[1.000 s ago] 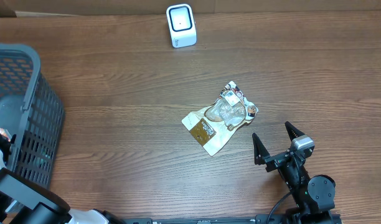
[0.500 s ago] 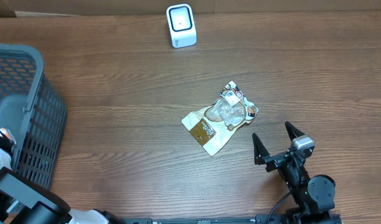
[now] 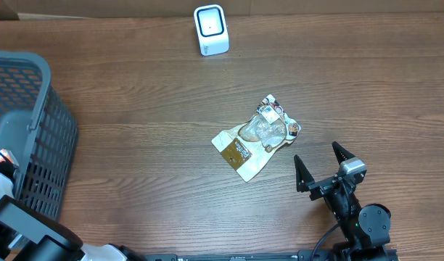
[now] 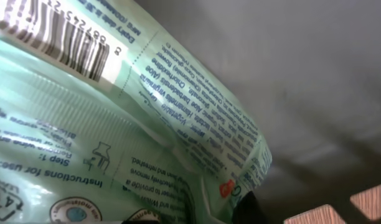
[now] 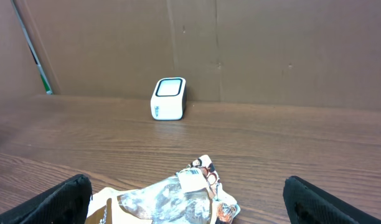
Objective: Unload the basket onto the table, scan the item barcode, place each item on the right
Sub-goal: 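Grasp the mint-green wipes pack in the basket with the left gripper, then carry the green wipes pack out and set it beside the snack bag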
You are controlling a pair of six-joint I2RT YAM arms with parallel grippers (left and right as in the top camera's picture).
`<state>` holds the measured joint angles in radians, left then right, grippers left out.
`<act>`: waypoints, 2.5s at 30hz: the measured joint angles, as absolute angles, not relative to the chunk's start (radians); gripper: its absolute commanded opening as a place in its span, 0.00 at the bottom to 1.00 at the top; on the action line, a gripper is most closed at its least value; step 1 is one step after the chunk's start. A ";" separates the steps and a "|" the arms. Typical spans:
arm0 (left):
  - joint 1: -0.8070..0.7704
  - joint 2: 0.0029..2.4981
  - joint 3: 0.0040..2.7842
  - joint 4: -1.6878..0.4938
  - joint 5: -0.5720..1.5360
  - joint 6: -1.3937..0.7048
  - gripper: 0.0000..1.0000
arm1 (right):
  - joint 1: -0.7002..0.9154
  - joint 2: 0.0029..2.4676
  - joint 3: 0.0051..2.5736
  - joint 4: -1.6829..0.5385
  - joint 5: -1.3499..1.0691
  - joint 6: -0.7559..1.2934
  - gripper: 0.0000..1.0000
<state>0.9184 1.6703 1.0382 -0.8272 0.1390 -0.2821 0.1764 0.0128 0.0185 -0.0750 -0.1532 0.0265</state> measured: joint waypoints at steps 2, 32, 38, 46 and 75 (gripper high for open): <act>0.918 1.670 1.078 -0.910 0.154 -0.281 0.04 | 0.176 0.013 0.019 -0.074 -0.153 0.026 1.00; 0.283 1.399 1.956 -1.438 0.430 -0.155 0.04 | 0.176 0.013 0.019 -0.074 -0.153 0.027 1.00; -0.045 1.397 1.827 -1.472 0.320 -0.120 0.04 | 0.176 0.013 0.019 -0.074 -0.153 0.026 1.00; -0.313 1.401 1.365 -1.183 0.233 -0.238 0.04 | 0.176 0.013 0.019 -0.073 -0.153 0.026 1.00; -0.412 1.405 0.807 -0.524 0.148 -0.484 0.83 | 0.176 0.013 0.019 -0.075 -0.153 0.027 1.00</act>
<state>-0.4118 1.4052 0.8066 -0.5236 0.1482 -0.4835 0.1764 0.0128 0.0185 -0.0746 -0.1532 0.0265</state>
